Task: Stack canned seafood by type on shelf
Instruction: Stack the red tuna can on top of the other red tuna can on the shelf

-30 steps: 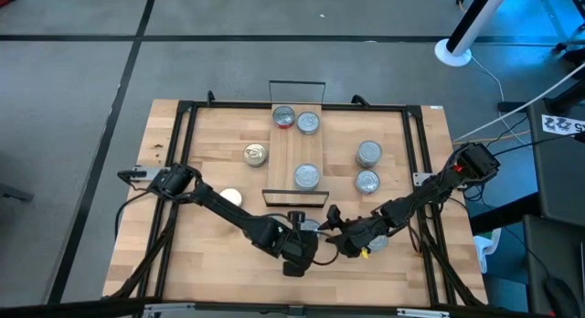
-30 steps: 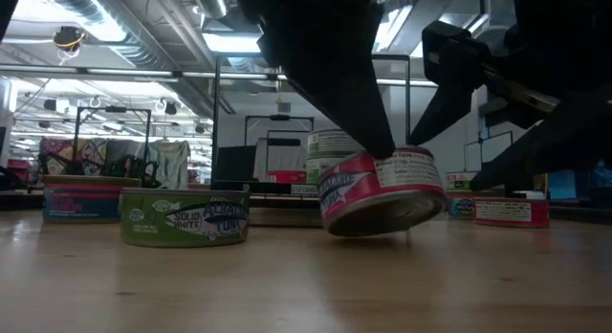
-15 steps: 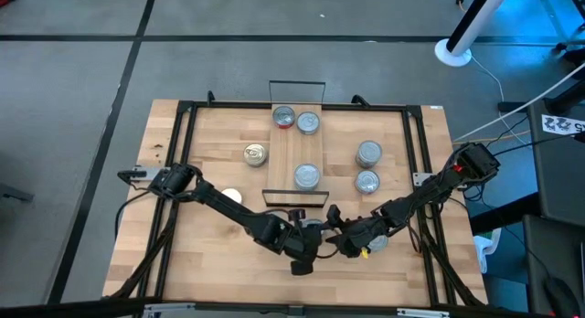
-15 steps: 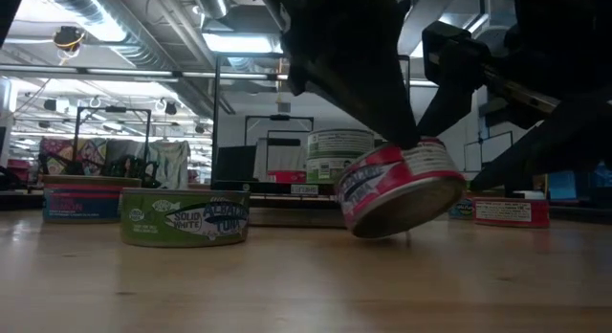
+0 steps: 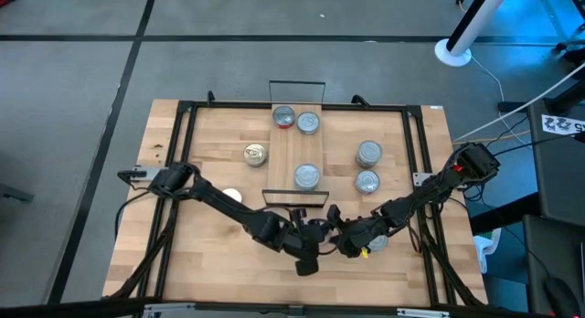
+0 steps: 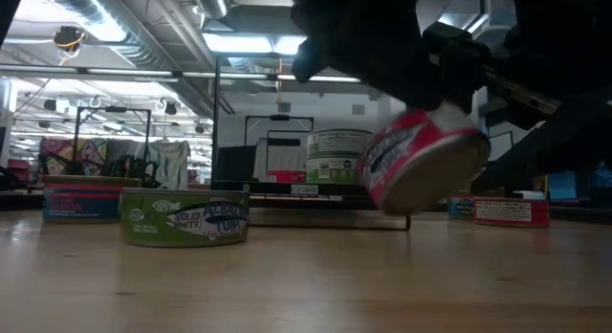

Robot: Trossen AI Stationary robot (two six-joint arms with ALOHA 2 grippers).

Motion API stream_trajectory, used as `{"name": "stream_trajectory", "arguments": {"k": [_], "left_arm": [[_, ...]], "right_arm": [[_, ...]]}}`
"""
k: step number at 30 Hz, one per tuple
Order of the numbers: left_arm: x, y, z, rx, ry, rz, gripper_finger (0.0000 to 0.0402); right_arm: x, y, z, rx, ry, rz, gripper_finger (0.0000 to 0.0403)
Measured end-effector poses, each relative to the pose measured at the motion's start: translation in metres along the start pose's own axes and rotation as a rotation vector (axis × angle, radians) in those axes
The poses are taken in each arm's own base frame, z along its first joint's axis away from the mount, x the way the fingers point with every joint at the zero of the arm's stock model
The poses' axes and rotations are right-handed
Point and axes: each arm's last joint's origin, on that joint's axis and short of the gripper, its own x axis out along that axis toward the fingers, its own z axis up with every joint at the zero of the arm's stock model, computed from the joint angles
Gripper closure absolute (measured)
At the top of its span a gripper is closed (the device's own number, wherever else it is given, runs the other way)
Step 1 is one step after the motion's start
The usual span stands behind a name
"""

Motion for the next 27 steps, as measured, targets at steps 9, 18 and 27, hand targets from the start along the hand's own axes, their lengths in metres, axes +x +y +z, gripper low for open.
{"name": "stream_trajectory", "arguments": {"k": [9,18,27], "left_arm": [[-0.0044,0.001,0.0028,0.003,0.001,-0.014,0.0401],[-0.0044,0.0011,0.0025,0.035,0.004,-0.014,0.0397],[-0.0036,0.0031,0.0043,0.03,0.001,-0.016,0.0307]], "right_arm": [[0.0,-0.0013,0.0,0.008,0.014,-0.034,0.0186],[-0.0001,-0.0008,-0.0001,0.058,0.014,-0.029,0.0272],[0.0,-0.0013,-0.0002,0.192,0.012,-0.035,0.0266]]}}
